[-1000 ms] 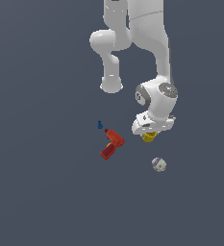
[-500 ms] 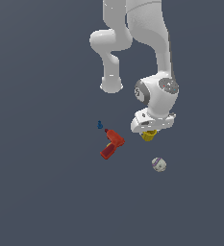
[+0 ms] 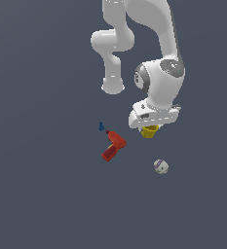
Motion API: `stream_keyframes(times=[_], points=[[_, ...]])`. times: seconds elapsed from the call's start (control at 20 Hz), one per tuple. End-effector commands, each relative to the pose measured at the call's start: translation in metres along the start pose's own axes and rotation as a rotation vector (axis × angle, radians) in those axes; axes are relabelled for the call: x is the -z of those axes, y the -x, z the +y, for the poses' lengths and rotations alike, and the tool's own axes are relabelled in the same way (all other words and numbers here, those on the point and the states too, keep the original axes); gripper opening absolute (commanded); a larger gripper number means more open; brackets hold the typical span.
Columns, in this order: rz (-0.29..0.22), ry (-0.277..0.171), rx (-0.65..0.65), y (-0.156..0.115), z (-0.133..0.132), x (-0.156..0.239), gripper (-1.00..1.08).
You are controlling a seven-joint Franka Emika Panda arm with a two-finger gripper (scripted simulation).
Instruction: Pick up a designated object from a clutter of objects.
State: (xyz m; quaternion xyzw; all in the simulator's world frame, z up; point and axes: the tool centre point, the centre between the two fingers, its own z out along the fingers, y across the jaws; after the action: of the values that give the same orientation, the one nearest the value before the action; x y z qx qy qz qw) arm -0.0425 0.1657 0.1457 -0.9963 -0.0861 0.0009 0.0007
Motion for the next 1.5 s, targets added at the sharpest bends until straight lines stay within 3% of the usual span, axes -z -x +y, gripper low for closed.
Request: stream_keyframes(times=[0.0, 0.95, 1.45], points=[[0.001, -0.001, 0.000, -0.005, 0.010, 0.026, -1.00], [0.002, -0.001, -0.001, -0.043, 0.088, 0.212, -1.00], [0.002, 0.001, -0.002, -0.060, 0.114, 0.274, -1.00]])
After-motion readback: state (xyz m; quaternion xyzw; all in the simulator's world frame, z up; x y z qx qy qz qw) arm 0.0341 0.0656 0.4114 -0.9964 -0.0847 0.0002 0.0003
